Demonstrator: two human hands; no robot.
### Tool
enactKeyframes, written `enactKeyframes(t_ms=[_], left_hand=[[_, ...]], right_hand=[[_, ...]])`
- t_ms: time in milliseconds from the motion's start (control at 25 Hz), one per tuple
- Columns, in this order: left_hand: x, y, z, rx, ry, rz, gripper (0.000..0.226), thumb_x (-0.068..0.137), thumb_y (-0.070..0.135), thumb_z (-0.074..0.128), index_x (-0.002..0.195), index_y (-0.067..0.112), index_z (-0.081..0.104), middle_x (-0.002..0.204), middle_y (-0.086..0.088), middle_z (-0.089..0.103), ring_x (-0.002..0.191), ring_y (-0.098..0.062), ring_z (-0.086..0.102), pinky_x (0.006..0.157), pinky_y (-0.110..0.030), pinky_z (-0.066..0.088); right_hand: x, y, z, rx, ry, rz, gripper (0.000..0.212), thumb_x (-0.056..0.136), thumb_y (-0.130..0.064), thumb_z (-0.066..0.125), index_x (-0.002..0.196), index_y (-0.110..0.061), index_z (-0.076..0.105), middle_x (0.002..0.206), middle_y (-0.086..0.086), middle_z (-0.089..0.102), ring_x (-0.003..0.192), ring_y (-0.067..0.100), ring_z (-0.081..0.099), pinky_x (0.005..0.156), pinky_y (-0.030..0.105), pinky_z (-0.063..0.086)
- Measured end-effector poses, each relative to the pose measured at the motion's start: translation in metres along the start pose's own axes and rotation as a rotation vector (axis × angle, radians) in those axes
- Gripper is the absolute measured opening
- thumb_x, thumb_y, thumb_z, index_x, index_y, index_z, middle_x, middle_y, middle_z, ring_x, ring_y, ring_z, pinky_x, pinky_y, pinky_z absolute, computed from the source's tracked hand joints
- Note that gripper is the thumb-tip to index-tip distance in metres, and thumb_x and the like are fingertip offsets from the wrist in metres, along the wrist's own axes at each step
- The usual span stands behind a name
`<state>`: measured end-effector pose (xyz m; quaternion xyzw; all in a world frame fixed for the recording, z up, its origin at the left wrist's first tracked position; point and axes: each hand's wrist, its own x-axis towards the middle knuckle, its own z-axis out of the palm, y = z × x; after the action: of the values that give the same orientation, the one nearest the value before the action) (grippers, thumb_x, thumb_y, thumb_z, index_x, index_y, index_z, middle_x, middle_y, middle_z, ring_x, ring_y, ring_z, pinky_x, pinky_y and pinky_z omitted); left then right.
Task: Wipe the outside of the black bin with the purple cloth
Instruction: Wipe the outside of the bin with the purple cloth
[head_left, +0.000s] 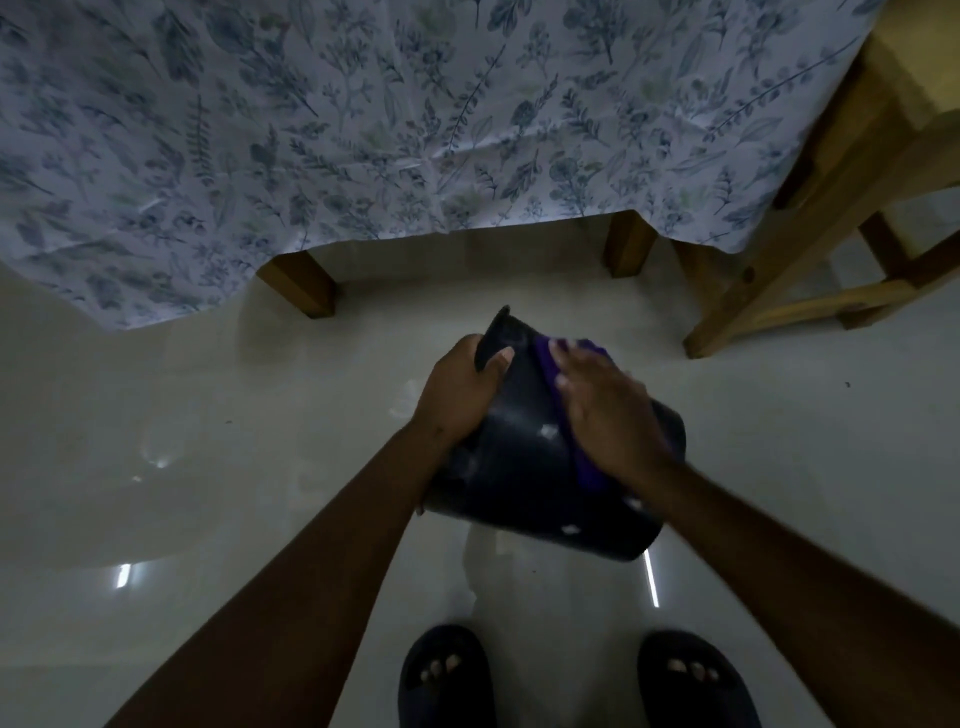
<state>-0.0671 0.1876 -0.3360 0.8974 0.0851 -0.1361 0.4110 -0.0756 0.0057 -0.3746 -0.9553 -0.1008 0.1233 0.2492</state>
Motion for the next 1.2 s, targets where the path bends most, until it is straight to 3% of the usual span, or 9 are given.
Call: enactKeyframes(t_ms=[160,360,440,560,640,800,880,1080,1200], left_hand=[[-0.027,-0.016,0.002,-0.05,0.07,-0.059,0.03,0.097,0.038,0.049,0.114,0.014,0.053,0.09,0.007,0.059,0.071,0.003,0.054,0.055,-0.011,0.042],[0.003,-0.01,-0.001,0.086,0.057,-0.009,0.03,0.098,0.039,0.046,0.101,0.01,0.053,0.081,0.001,0.059,0.066,-0.012,0.055,0.053,-0.021,0.041],[-0.003,-0.012,0.0,0.08,0.05,0.0,0.029,0.099,0.038,0.042,0.099,0.01,0.051,0.078,0.002,0.057,0.067,-0.014,0.055,0.054,-0.022,0.04],[-0.009,-0.017,-0.002,0.078,0.067,-0.013,0.03,0.1,0.035,0.042,0.103,0.007,0.052,0.084,-0.002,0.058,0.072,-0.017,0.055,0.055,-0.02,0.038],[-0.008,-0.016,-0.003,0.11,0.057,-0.033,0.031,0.1,0.036,0.042,0.104,0.007,0.053,0.087,-0.004,0.059,0.069,-0.016,0.054,0.054,-0.019,0.038],[0.005,-0.014,-0.004,0.202,0.034,-0.028,0.03,0.098,0.038,0.046,0.099,0.01,0.054,0.084,-0.002,0.059,0.069,-0.018,0.055,0.057,-0.027,0.038],[0.007,-0.014,-0.004,0.184,0.042,-0.003,0.029,0.097,0.037,0.047,0.097,0.009,0.054,0.083,-0.003,0.059,0.074,-0.023,0.058,0.06,-0.028,0.039],[0.002,-0.013,-0.004,0.175,0.065,-0.04,0.03,0.097,0.038,0.046,0.095,0.009,0.055,0.082,-0.005,0.06,0.07,-0.02,0.056,0.056,-0.027,0.04],[0.003,-0.018,-0.003,0.17,0.084,-0.061,0.027,0.096,0.038,0.048,0.09,0.012,0.054,0.078,-0.002,0.058,0.069,-0.019,0.055,0.055,-0.026,0.039]], right_hand=[[0.033,0.017,-0.01,0.165,-0.126,0.206,0.049,0.102,-0.039,0.018,0.148,-0.028,0.028,0.156,0.002,0.032,0.141,0.022,0.033,0.115,0.044,0.024],[-0.077,-0.031,0.037,-0.171,0.038,-0.071,0.062,0.097,-0.05,0.022,0.151,-0.024,0.008,0.16,0.002,0.01,0.148,0.023,0.007,0.117,0.046,0.013],[-0.061,-0.023,0.032,-0.15,0.028,-0.146,0.058,0.097,-0.046,0.023,0.15,-0.024,0.014,0.159,0.003,0.017,0.147,0.024,0.014,0.116,0.047,0.017],[0.014,0.003,0.005,0.072,-0.067,0.041,0.049,0.101,-0.037,0.02,0.148,-0.025,0.024,0.155,0.002,0.032,0.141,0.022,0.033,0.114,0.048,0.028],[0.021,0.015,0.003,0.146,-0.107,0.143,0.049,0.102,-0.037,0.019,0.149,-0.025,0.023,0.157,0.002,0.029,0.142,0.022,0.03,0.115,0.047,0.026],[-0.079,-0.012,0.031,-0.123,-0.016,-0.175,0.052,0.1,-0.038,0.023,0.15,-0.027,0.016,0.16,-0.001,0.016,0.148,0.021,0.012,0.119,0.044,0.016],[-0.077,-0.005,0.035,-0.127,-0.026,-0.268,0.051,0.099,-0.037,0.022,0.149,-0.027,0.018,0.159,-0.001,0.018,0.148,0.021,0.013,0.119,0.042,0.015],[0.007,0.009,0.012,0.202,-0.113,0.126,0.048,0.102,-0.034,0.021,0.15,-0.026,0.021,0.159,0.0,0.024,0.146,0.017,0.02,0.118,0.042,0.02],[-0.049,-0.014,0.029,0.002,-0.017,-0.036,0.05,0.099,-0.038,0.018,0.148,-0.027,0.02,0.159,-0.002,0.02,0.147,0.019,0.014,0.118,0.047,0.018]])
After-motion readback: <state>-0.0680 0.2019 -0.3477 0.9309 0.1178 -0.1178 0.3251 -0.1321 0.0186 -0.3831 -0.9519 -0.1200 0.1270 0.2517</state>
